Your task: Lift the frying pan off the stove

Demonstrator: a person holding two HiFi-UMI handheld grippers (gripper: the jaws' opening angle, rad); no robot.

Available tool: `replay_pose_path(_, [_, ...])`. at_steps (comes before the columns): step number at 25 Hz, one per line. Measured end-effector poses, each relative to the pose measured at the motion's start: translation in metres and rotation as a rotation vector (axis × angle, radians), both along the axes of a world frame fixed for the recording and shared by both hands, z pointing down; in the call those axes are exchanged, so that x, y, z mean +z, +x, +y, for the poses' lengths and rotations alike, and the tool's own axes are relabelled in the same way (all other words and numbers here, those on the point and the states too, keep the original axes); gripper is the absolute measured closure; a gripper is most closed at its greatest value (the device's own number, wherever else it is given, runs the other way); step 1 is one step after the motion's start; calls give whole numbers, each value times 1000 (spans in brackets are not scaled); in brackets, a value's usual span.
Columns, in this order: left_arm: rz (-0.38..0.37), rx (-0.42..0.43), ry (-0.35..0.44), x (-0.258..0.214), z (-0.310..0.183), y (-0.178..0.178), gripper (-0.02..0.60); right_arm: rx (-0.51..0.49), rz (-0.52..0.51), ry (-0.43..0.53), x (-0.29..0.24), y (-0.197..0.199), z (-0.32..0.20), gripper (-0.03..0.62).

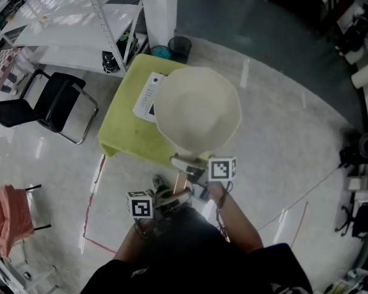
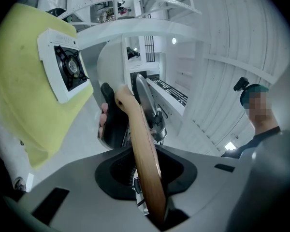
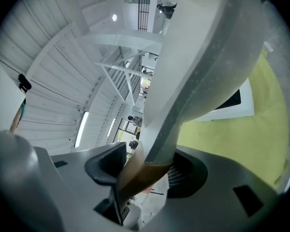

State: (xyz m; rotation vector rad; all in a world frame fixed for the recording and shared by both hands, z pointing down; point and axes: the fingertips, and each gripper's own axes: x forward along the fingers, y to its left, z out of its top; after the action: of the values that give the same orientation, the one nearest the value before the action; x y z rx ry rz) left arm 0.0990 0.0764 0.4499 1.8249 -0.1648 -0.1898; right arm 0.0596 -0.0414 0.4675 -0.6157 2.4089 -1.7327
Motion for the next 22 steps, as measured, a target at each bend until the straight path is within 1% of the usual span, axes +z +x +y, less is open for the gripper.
replay_pose_path(5, [4,-4,24,-11,17,10,453,0,6,32,-15,10,17,339])
replay_pose_path(8, [-6,-1,46,-16,28,16,453,-8,5,53,-24,14,27,339])
replay_pose_path(13, [-7,6,52,-23,42,17,451,-11,-26,50,-31,12,41,338])
replay_pose_path(18, [-17,13,69,-25,46,19,451,-18,9,63,-32,13,45,336])
replay_pose_path(20, [-20,15,76,-25,45,15,451,-25,7,73,-34,8,44,336])
replay_pose_path(22, [-20,18,87,-24,38,3,451,-30,5,85,-36,-5,36,335])
